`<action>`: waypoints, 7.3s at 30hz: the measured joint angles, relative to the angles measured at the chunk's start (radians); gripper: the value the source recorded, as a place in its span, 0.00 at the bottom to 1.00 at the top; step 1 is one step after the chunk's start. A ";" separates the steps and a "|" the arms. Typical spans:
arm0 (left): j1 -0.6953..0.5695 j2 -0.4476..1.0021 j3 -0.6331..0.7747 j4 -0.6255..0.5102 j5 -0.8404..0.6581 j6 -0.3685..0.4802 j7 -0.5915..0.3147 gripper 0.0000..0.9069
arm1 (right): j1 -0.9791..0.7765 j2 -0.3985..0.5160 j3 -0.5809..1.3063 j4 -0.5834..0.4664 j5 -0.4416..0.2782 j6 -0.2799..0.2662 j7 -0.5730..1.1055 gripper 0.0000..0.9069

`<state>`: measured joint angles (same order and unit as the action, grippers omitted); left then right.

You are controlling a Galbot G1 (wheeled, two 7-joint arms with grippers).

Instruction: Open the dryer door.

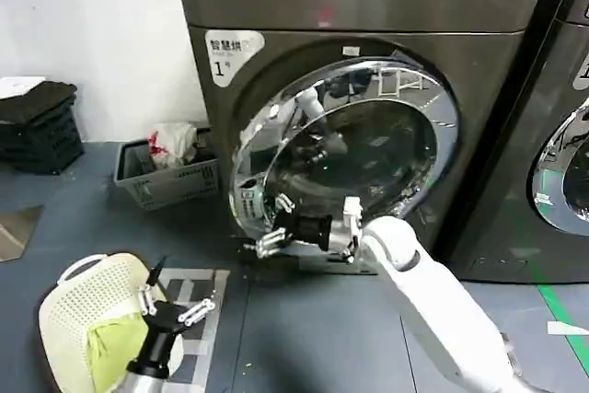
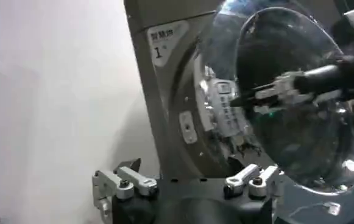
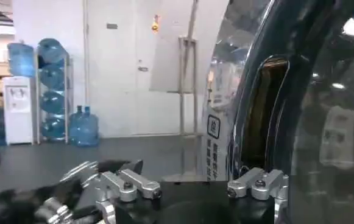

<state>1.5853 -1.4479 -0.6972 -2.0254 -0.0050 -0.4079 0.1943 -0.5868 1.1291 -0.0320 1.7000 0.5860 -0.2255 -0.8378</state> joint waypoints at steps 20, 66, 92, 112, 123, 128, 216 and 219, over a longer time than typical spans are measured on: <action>-0.164 0.155 0.044 0.088 -0.130 0.095 0.102 1.00 | -0.210 -0.158 0.128 0.236 0.036 0.016 -0.100 1.00; -0.759 0.290 0.683 0.307 -0.264 0.121 0.175 1.00 | -1.147 0.039 1.165 0.575 -0.125 0.146 0.254 1.00; -0.972 0.171 0.956 0.463 -0.254 0.104 0.102 1.00 | -1.311 0.479 1.652 0.458 -0.210 0.189 0.969 1.00; -1.096 0.001 1.119 0.638 -0.233 0.103 0.065 1.00 | -1.329 0.480 1.968 0.246 -0.259 0.123 1.220 1.00; -1.145 -0.078 1.163 0.726 -0.207 0.102 0.049 1.00 | -1.314 0.480 2.047 0.163 -0.364 0.116 1.270 1.00; -1.162 -0.123 1.176 0.773 -0.192 0.101 0.049 1.00 | -1.319 0.480 2.077 0.138 -0.361 0.120 1.266 1.00; -1.611 -0.161 1.334 1.032 -0.289 0.082 0.255 1.00 | -1.313 0.480 2.081 0.216 -0.359 0.140 1.228 1.00; -1.612 -0.161 1.333 1.033 -0.291 0.080 0.255 1.00 | -1.313 0.480 2.081 0.217 -0.360 0.140 1.227 1.00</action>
<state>-0.0272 -1.6091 0.6362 -0.9921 -0.2955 -0.3277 0.4497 -1.9003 1.6091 2.0491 1.9168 0.2264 -0.0860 0.3892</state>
